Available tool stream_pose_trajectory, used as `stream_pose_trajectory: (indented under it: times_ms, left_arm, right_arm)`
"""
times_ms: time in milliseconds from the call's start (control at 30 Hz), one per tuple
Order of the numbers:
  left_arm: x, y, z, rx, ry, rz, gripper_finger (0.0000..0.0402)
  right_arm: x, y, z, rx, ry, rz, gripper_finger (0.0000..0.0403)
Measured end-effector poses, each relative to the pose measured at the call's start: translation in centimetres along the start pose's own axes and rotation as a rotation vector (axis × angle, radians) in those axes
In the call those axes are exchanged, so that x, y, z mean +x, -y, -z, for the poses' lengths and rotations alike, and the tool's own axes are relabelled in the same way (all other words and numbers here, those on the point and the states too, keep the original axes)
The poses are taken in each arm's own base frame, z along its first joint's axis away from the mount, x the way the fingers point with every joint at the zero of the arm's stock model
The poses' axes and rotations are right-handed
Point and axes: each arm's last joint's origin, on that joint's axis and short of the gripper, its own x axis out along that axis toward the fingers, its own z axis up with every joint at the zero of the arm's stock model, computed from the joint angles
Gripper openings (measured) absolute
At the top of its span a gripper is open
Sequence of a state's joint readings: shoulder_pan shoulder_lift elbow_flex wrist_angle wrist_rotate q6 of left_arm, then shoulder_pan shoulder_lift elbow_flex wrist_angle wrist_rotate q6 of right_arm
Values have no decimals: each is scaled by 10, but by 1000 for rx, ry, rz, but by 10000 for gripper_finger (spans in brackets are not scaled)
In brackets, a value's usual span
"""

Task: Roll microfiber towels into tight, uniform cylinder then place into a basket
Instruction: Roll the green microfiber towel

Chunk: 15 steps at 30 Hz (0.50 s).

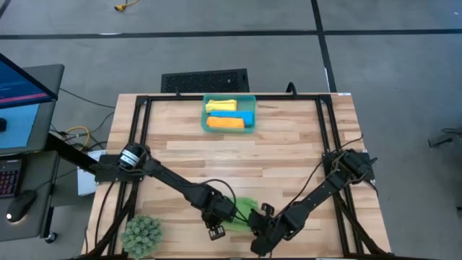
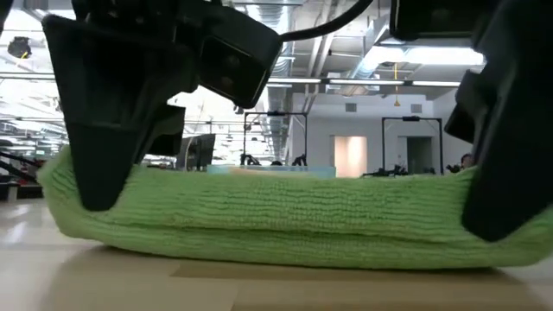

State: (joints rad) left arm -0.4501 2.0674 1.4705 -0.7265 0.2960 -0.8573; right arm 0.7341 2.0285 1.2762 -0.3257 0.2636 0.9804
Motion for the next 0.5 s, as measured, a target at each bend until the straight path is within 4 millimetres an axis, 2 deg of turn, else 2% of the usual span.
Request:
stream_pose_trajectory:
  times_ms: [100, 333, 500]
  left_arm:
    - [-2, -2, -3, -9, -39, 41, 15]
    - [-9, -17, -15, -114, -128, 99, 15]
    - [-15, -31, -24, -241, -148, 95, 15]
  right_arm:
    - [0, -4, -1, 6, -4, -43, 29]
    - [-2, -13, -4, 11, 25, -145, 11]
    - [-2, -15, -4, 11, 38, -155, 35]
